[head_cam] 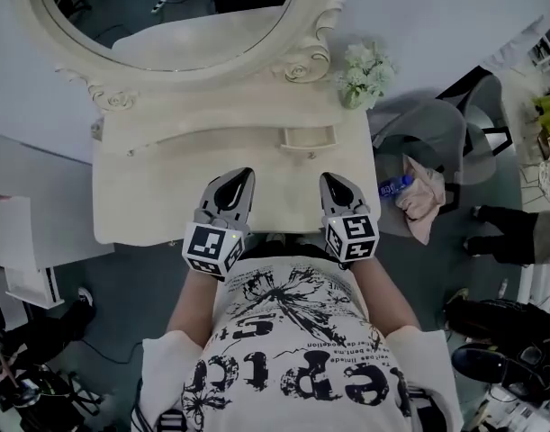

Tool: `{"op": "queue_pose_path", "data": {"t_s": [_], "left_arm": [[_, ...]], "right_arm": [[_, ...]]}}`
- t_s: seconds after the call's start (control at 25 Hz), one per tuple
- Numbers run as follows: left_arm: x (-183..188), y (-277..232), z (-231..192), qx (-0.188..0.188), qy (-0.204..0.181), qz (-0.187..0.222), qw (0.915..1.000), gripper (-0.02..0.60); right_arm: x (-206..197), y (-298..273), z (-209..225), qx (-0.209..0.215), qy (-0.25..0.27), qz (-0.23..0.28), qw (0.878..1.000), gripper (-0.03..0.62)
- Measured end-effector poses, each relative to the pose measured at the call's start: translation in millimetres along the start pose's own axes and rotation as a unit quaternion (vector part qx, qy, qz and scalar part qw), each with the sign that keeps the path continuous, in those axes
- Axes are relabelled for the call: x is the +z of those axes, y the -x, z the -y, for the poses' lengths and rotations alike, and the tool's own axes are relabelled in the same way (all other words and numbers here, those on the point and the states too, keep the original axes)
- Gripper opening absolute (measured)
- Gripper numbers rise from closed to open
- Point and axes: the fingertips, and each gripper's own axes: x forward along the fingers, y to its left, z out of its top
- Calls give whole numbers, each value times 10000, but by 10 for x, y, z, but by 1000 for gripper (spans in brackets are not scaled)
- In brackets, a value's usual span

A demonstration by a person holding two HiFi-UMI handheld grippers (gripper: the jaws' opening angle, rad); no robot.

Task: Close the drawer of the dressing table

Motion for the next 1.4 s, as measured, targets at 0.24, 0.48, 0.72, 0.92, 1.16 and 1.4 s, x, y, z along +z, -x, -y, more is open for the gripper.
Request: {"op": "queue_pose_path", "data": {"t_s": [0.24,0.48,0.72,0.92,1.16,1.4], "left_arm": [[-287,-250,-44,141,305,-281,9990,20],[-437,-414,-158,492,596,-278,9966,20],[-659,-523,-167,561,680,-529,9947,20],[-759,-547,-207,699,788,-609,9926,20],[-812,-582,-183,629,847,-743,9916,20],[-797,-669,-134,555,889,-753,9916,20]], "right_arm": [[-313,-340,223,86,-92,-401,9991,18],[-727,-702,341,283,-105,-984,9947,21],[-977,-1013,397,412,-184,-1439,9886,125],[-972,-1180,413,423,-207,-1481,9878,124],[-980,-1247,462,288,-501,-1562,9860,117],[-963,-1279,460,272,-547,-1586,9855,109]]}}
